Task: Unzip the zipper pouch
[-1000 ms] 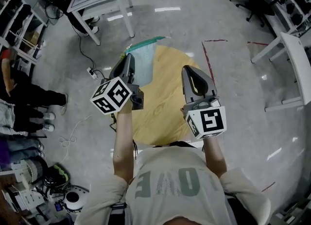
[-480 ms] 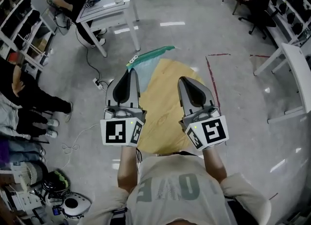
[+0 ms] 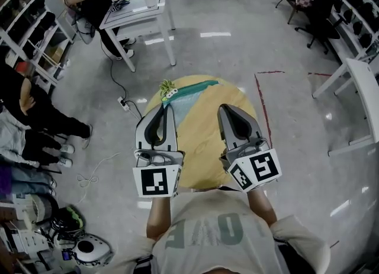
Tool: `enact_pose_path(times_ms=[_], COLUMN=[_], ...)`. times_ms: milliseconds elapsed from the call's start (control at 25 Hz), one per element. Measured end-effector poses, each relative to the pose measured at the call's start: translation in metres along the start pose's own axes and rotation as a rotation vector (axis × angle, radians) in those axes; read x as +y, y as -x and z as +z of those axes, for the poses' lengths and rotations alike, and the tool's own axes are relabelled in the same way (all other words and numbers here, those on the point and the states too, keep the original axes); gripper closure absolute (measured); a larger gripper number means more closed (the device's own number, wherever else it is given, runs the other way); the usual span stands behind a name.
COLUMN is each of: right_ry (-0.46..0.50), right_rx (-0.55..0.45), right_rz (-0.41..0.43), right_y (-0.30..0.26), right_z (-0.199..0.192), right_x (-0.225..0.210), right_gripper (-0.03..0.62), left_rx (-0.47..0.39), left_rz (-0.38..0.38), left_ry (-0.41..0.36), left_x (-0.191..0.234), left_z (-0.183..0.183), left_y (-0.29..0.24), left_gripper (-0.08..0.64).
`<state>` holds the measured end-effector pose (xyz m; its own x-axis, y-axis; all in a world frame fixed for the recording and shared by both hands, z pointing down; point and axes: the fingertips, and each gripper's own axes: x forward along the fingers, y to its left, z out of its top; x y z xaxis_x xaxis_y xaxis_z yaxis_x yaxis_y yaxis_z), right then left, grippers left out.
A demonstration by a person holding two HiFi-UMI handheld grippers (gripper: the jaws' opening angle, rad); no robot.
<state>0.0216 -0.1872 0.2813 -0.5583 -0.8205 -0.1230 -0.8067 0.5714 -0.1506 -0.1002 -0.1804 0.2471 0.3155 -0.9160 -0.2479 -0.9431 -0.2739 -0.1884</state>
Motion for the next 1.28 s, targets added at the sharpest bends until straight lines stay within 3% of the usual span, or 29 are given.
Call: enact_pose_path(times_ms=[440,560,640,760,960,1120,1280], right_ry=[-0.131,-0.271,-0.400,-0.574,-0.760,-0.895,-0.969], right_rx=[-0.089,-0.116,-0.096,-0.022,0.074,0.078,0.064], right_rz=[0.059,0.166,0.273,0.385,0.483,0.548,0.560], right_y=[-0.002,-0.012,-0.023,-0.041,-0.057,-0.057,-0.056], right_z=[0.036,0.057,0.063,0.059,0.044,0.047,0.048], right_x=[0.009,0.017,0.030,0.046,0.064,0.072,0.071], right_gripper=[0.560,0.545,0.452,0.446,0.448,0.448,0.465], left_rx=[-0.014,-0.008,0.002,0.029,0.007,0.001,0.012], left_rz=[0.012,0.017,0.011,-0.016,-0.017,-0.004,-0.003], left_ry=[-0.053,-0.092,-0.140,-0.247,-0.332,-0.397,-0.433], left_x=[-0.006,-0.007,-0.008,-0.013,-0.019,-0.023,-0.025], left_z=[0.006,0.004,0.002,0.000,0.004,0.007,0.006], left_y=[0.008,0.011,0.014,0.017,0.018,0.017,0.017], left_gripper=[0.531,0.531,0.531,0.531,0.531,0.531,0.531])
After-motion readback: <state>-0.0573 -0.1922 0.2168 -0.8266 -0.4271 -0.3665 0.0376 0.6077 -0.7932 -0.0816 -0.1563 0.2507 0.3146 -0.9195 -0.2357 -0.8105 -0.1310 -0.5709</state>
